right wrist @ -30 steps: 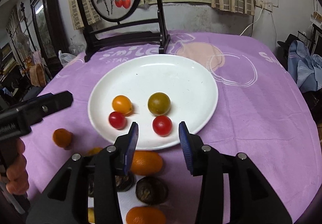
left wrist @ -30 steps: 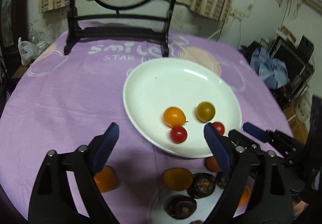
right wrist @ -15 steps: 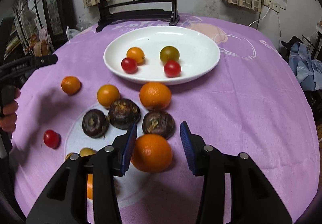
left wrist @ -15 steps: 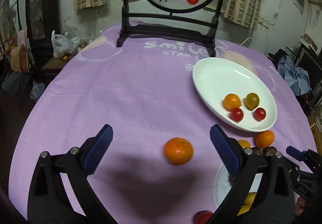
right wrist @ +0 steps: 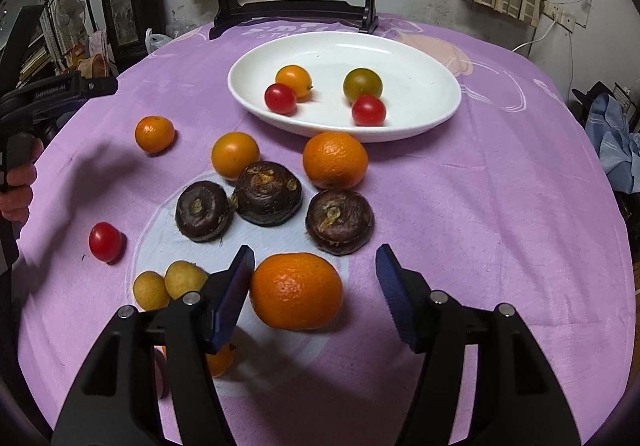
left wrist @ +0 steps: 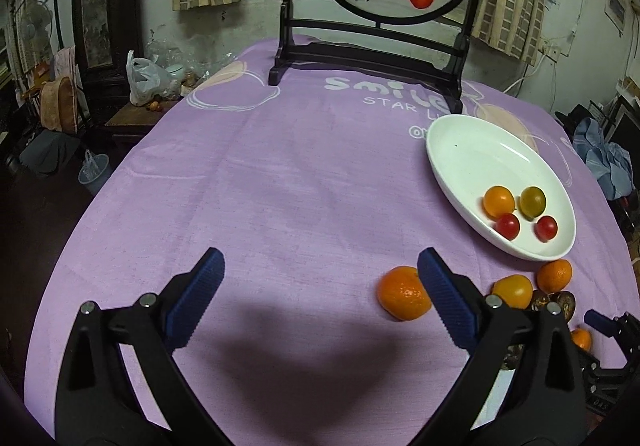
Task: Organize fruits
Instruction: 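Grasp a mandarin with the right tool while the left tool grasps another mandarin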
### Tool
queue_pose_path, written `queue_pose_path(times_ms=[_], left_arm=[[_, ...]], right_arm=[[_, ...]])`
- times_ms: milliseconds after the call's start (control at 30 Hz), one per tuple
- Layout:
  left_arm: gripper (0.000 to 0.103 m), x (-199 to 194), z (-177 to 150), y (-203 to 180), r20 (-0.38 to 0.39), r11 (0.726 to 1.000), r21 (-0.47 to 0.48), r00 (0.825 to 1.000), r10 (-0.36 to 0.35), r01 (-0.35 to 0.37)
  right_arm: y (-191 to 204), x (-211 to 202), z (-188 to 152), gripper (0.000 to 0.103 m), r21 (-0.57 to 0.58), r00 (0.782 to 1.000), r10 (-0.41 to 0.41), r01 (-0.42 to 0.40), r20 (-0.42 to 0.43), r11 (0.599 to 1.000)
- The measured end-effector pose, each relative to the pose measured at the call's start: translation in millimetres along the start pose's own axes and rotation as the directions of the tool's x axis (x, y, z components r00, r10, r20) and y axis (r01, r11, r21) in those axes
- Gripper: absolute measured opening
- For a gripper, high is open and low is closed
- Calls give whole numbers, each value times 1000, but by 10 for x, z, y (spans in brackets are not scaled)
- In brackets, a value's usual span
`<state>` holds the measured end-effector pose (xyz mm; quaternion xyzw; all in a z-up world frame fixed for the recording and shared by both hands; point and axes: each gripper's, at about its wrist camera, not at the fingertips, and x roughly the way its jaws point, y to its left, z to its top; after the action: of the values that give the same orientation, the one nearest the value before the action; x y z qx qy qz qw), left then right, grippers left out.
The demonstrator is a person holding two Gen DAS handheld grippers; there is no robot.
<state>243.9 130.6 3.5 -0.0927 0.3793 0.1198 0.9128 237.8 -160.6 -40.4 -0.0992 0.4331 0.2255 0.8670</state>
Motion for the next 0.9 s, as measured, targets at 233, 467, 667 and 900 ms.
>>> queue_pose_path(times_ms=[233, 467, 667, 900], left_arm=[[99, 70, 1, 162, -36, 998, -70, 999, -3, 1], [99, 87, -14, 107, -42, 999, -41, 999, 6, -8], [99, 112, -37, 77, -50, 999, -33, 999, -4, 2], [97, 219, -168, -261, -90, 990, 86, 991, -101, 108]], right_arm=[[58, 57, -35, 63, -17, 999, 30, -30, -38, 999], [67, 60, -56, 46, -4, 992, 111, -111, -59, 994], [-107, -100, -10, 45, 96, 987, 160, -162, 31, 982], [-256, -149, -6, 45, 163, 992, 118, -124, 49, 979]])
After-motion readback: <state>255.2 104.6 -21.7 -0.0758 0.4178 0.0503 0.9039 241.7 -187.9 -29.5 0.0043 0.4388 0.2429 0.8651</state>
